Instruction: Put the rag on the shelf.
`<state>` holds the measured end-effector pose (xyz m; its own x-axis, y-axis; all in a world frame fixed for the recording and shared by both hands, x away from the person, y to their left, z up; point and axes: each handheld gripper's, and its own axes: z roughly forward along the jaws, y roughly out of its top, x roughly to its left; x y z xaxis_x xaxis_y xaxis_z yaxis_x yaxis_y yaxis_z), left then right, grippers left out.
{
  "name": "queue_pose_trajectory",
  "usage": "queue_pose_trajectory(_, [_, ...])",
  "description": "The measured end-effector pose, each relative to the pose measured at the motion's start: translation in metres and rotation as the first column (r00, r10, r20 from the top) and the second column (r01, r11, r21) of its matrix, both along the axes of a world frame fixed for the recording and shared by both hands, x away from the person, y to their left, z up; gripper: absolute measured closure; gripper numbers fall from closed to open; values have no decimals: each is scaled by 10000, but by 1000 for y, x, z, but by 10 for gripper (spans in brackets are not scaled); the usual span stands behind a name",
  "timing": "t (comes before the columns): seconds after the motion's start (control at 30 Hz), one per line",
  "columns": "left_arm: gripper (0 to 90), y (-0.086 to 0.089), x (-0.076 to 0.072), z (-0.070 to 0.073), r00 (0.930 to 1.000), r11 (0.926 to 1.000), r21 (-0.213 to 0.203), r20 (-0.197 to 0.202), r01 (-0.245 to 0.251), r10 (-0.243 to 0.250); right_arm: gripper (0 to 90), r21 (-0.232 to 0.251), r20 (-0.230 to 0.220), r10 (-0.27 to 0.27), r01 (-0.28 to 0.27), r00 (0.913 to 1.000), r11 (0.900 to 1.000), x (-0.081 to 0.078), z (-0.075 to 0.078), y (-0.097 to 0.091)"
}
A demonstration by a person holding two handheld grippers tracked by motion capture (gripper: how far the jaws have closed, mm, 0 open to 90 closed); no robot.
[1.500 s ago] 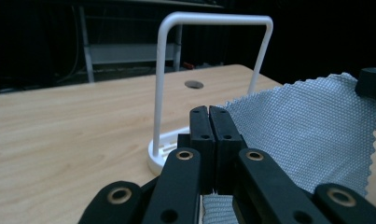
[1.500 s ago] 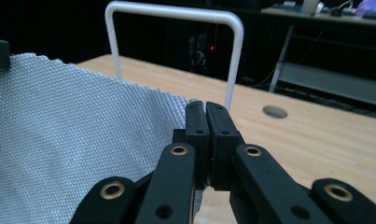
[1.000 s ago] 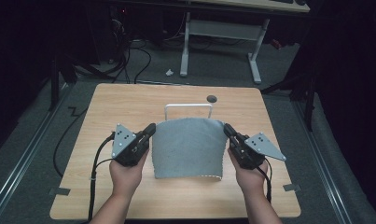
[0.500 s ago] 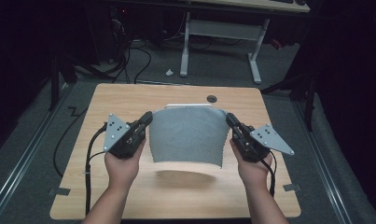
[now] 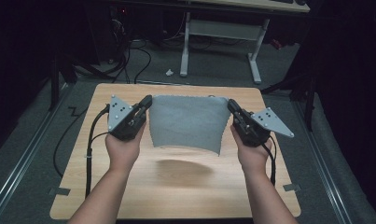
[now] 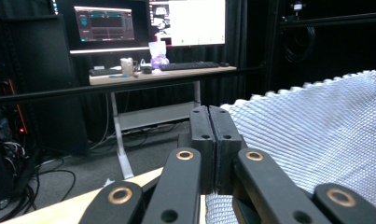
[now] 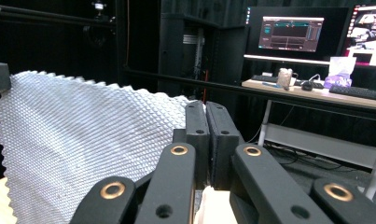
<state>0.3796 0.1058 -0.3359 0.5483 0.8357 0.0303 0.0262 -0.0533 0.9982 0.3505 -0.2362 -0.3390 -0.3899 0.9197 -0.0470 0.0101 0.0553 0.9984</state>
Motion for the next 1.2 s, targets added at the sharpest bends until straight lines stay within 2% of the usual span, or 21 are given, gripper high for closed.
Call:
queue_pose_trajectory(0.13, [894, -3, 10, 2, 9999, 9996, 270, 47, -109, 108, 895, 35, -41, -102, 102, 9999, 9999, 10, 5, 0])
queue_pose_trajectory(0.3, [894, 1, 28, -1, 9996, 9998, 75, -246, -163, 165, 895, -328, 76, -68, 70, 9999, 9994, 20, 8, 3])
queue_pose_trajectory(0.47, [894, 0, 42, -5, 9991, 9992, 237, -292, -313, 319, 895, -543, 105, -127, 133, 9999, 9984, 33, 9, 8])
queue_pose_trajectory(0.53, [893, 0, 47, -7, 9987, 9994, 191, -417, -287, 295, 895, -506, 94, -156, 161, 9998, 9986, 39, 8, 8])
queue_pose_trajectory(0.7, [894, -4, 54, -12, 9990, 9980, 540, -268, -335, 350, 895, -472, -54, -238, 236, 9997, 9986, 54, 2, 5])
queue_pose_trajectory(0.8, [894, -5, 59, -12, 9989, 9990, 314, -323, -329, 339, 895, -419, -143, -304, 297, 9994, 9987, 63, 0, 3])
queue_pose_trajectory(0.9, [894, -7, 63, -10, 9986, 9983, 351, -254, -458, 467, 895, -312, -321, -374, 364, 9988, 9988, 72, -4, 3])
queue_pose_trajectory(1.0, [894, -9, 71, -7, 9978, 9968, 512, -239, -611, 624, 895, -462, -395, -481, 463, 9981, 9979, 83, -5, 4])
queue_pose_trajectory(1.13, [894, -9, 90, -7, 9952, 9962, 505, -643, -706, 737, 895, -785, -408, -558, 525, 9976, 9955, 96, -3, 6])
queue_pose_trajectory(1.2, [894, -12, 97, -11, 9931, 9935, 775, -754, -838, 896, 895, -1091, -491, -640, 583, 9967, 9923, 103, -5, 8])
